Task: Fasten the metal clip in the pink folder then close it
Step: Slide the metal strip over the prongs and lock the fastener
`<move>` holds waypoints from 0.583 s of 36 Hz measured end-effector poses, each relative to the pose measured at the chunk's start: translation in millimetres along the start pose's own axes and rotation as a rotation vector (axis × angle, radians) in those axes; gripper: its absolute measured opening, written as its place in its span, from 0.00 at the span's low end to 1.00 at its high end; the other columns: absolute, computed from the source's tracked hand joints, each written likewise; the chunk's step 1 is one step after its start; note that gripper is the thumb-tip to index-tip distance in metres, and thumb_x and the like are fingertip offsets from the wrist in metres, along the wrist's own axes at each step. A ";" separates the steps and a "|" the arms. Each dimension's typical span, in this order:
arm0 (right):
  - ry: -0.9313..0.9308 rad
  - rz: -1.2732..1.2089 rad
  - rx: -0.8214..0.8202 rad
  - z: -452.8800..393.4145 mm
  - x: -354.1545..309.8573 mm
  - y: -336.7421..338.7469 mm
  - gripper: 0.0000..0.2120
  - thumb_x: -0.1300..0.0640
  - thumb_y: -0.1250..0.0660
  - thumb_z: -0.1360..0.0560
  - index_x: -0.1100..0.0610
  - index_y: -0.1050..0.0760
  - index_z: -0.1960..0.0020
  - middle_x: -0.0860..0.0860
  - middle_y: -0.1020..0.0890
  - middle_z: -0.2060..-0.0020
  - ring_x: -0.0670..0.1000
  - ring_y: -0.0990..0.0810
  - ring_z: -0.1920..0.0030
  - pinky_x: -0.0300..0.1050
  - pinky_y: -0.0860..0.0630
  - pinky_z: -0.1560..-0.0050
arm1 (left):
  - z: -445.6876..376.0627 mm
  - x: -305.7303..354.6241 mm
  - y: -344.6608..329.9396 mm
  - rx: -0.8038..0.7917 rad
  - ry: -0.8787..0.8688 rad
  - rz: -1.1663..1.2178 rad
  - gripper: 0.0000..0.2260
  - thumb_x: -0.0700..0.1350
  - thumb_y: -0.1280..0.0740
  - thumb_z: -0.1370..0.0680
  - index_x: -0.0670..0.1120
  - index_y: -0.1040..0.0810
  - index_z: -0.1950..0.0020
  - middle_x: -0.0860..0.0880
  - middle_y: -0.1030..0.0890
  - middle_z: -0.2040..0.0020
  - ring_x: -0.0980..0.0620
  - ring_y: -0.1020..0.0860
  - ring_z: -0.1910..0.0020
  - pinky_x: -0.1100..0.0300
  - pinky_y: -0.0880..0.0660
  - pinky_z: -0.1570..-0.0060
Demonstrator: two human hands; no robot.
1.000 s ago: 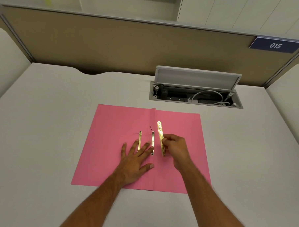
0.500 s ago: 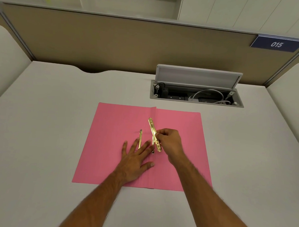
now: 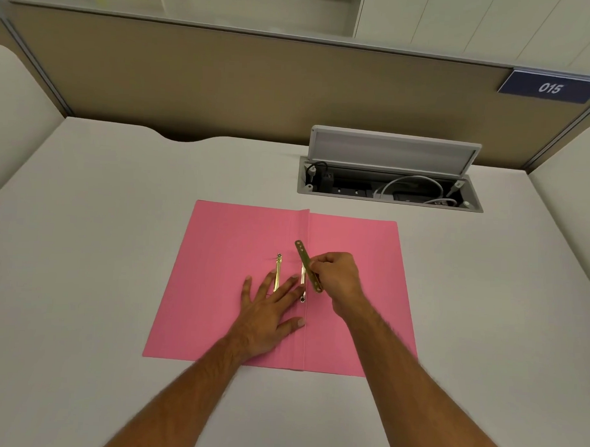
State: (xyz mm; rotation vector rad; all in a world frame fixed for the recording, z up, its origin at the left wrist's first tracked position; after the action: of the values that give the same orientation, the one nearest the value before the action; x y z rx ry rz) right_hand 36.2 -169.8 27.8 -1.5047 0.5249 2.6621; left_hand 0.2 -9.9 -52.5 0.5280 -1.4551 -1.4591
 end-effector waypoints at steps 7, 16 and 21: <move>-0.110 -0.176 -0.053 -1.4 13.6 0.6 0.06 0.70 0.31 0.26 0.69 0.18 0.50 0.58 0.17 0.66 0.50 0.22 0.73 0.41 0.25 0.71 | -5.0 20.3 11.2 0.088 0.146 0.244 0.24 0.63 0.52 0.16 0.61 0.43 0.20 0.60 0.45 0.18 0.46 0.58 0.18 0.29 0.71 0.30; -0.137 -0.283 -0.076 -0.9 17.0 -2.9 0.04 0.70 0.29 0.28 0.69 0.18 0.53 0.61 0.16 0.67 0.54 0.19 0.74 0.42 0.22 0.74 | -12.6 40.6 28.2 0.225 0.267 0.410 0.17 0.47 0.49 0.14 0.52 0.26 0.32 0.54 0.28 0.26 0.41 0.51 0.18 0.24 0.65 0.30; -0.144 -0.296 -0.069 -2.8 19.5 -3.8 0.03 0.70 0.29 0.29 0.68 0.17 0.56 0.60 0.15 0.67 0.53 0.19 0.73 0.43 0.21 0.71 | -14.5 42.6 26.7 0.203 0.307 0.365 0.16 0.44 0.48 0.15 0.51 0.25 0.33 0.55 0.26 0.28 0.40 0.50 0.18 0.22 0.62 0.30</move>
State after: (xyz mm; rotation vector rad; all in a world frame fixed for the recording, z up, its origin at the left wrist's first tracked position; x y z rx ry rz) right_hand 28.9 -169.7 9.1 -1.2772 0.1867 2.5503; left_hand 2.5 -48.0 -16.8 0.5501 -1.3726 -0.9077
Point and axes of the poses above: each hand's wrist, its own z-axis away from the middle knuckle, its own y-axis out of the back of the hand, x = y × z, the point moved 5 cm from there along -z, towards the middle knuckle
